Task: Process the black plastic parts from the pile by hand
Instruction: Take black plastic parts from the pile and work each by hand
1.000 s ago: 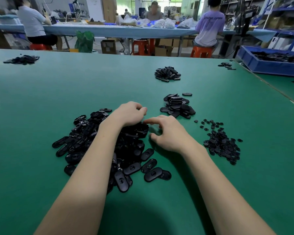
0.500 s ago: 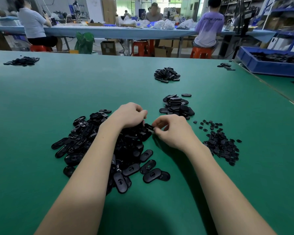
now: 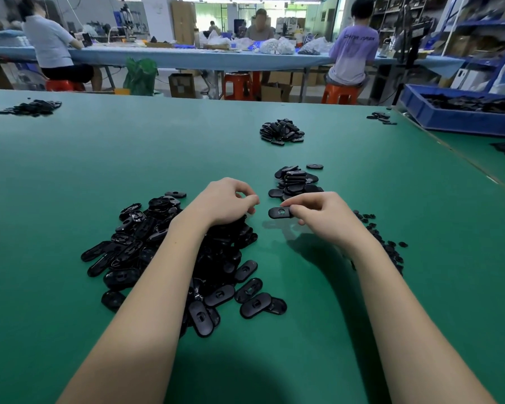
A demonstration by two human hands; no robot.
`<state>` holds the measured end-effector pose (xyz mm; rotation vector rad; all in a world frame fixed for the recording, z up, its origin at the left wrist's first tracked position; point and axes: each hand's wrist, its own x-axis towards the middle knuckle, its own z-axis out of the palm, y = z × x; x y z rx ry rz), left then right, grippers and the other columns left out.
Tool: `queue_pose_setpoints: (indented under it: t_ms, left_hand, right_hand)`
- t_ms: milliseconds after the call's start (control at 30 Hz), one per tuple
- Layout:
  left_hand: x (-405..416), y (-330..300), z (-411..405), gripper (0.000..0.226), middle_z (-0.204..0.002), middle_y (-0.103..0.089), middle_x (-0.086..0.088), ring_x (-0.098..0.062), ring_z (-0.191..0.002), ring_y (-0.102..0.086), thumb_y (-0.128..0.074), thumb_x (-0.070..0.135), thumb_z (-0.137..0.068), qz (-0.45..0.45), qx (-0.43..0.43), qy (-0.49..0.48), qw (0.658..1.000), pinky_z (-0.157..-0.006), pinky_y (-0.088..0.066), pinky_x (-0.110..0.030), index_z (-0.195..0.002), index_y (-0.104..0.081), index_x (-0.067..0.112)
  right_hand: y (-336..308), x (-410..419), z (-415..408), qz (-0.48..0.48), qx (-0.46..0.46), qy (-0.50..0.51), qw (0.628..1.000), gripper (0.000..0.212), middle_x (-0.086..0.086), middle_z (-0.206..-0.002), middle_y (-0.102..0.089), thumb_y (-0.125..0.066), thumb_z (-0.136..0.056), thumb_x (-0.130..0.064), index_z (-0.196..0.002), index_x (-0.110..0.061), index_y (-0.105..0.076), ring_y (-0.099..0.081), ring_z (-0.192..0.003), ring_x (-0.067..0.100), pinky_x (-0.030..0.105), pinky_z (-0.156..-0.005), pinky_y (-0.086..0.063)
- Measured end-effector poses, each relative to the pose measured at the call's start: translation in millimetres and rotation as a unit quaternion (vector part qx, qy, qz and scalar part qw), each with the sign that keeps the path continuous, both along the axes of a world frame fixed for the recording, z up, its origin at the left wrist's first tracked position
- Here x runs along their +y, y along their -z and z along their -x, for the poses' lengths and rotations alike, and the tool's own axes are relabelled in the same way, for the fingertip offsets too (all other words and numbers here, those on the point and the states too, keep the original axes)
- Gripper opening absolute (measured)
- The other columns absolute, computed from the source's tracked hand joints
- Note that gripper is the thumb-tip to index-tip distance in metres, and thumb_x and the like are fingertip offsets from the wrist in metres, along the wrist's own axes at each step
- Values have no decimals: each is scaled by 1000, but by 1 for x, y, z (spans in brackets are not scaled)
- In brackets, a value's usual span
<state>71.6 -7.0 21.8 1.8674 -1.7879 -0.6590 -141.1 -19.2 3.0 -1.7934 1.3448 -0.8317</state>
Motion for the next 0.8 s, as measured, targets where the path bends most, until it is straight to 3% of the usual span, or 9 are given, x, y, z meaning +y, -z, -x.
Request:
queue_pose_setpoints:
  t_ms: [233, 333, 467, 533, 633, 700, 800]
  left_hand:
    - [2, -3, 19, 16, -92, -75, 16, -10, -88, -65, -58, 39, -96, 47, 22, 23, 998, -71, -47, -19, -95, -74, 33]
    - [3, -3, 30, 13, -88, -75, 17, -6, -93, -67, -62, 38, -94, 62, 70, 49, 994, -82, -50, -23, -93, -75, 34]
    - [4, -1, 42, 10, -86, -76, 10, -6, -91, -70, -68, 26, -90, 74, 138, 70, 985, -89, -54, -26, -90, -76, 32]
    - [4, 1, 48, 12, -85, -76, 7, -11, -90, -71, -69, 22, -89, 74, 163, 69, 981, -89, -54, -29, -89, -76, 31]
    - [4, 4, 54, 14, -84, -76, 5, -14, -88, -71, -69, 19, -87, 77, 190, 50, 978, -86, -54, -31, -89, -76, 31]
    - [4, 6, 55, 15, -84, -75, 4, -11, -84, -68, -68, 19, -88, 71, 208, 42, 975, -84, -53, -29, -91, -76, 32]
    - [3, 8, 55, 16, -84, -75, 1, -7, -82, -65, -68, 19, -89, 63, 231, 36, 970, -82, -49, -24, -95, -76, 32]
  right_hand:
    - [-5, 1, 7, -4, -14, 6, 1000, 21, -8, -92, -77, -63, -97, -22, -97, -33, -80, -61, -79, 10, 16, -64, -46]
    - [-7, 2, 11, -2, -51, 11, 999, 14, 2, -82, -70, -68, -95, -20, -100, -28, -78, -57, -72, 9, 19, -67, -45]
    - [-10, 0, 20, 8, -116, 40, 992, 10, -9, -73, -70, -73, -92, -20, -99, -26, -78, -58, -58, -3, 7, -57, -41]
    - [-11, -2, 25, 13, -134, 67, 989, 6, -12, -74, -73, -73, -93, -25, -97, -25, -78, -59, -57, -6, 7, -56, -42]
    - [-9, -8, 36, 57, -68, 176, 980, 12, -15, -81, -77, -67, -94, -36, -91, -29, -77, -61, -66, -6, 20, -65, -47]
    - [-5, -9, 46, 74, 13, 230, 970, 13, -16, -84, -75, -64, -92, -34, -92, -31, -77, -66, -81, 3, 26, -73, -50]
    - [4, -7, 54, 52, 124, 228, 964, 19, -16, -96, -74, -62, -91, -29, -102, -33, -77, -65, -93, 15, 29, -78, -51]
